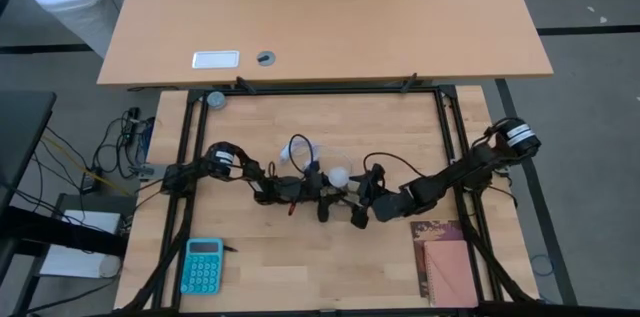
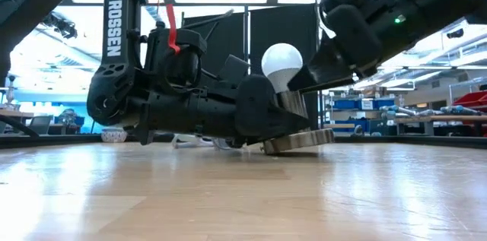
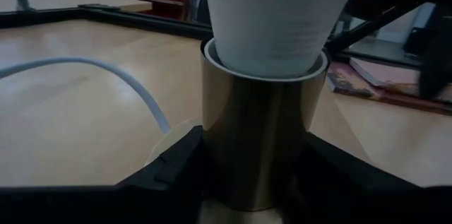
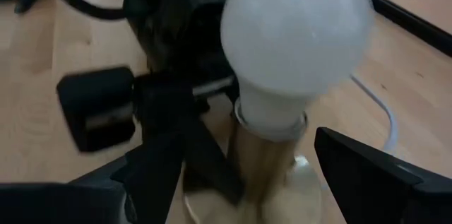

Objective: Screw lightbulb
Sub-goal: Insert the white lightbulb into the lamp socket, then remove the white lightbulb from the lamp socket

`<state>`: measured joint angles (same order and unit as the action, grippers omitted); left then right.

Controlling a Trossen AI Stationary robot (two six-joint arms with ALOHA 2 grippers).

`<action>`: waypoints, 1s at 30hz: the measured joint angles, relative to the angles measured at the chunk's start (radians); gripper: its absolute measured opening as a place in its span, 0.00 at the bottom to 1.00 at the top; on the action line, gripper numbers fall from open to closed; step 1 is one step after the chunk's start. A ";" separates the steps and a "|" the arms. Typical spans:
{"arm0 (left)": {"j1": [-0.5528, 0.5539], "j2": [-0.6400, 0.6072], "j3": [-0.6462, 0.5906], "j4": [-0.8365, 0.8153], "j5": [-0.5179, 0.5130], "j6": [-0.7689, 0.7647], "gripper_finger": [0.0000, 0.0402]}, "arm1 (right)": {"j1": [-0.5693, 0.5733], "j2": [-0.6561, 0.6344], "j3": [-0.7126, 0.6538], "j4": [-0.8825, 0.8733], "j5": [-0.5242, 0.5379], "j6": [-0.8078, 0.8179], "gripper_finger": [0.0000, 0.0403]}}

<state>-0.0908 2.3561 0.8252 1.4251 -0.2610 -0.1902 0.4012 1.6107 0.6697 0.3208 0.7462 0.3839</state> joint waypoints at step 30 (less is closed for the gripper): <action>0.100 -0.070 -0.228 0.128 0.126 -0.021 0.49 | 0.084 -0.026 -0.002 -0.237 0.173 0.209 0.78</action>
<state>0.0091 2.2864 0.5973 1.5529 -0.1352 -0.2108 0.4854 1.5843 0.6678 0.0840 0.9188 0.5931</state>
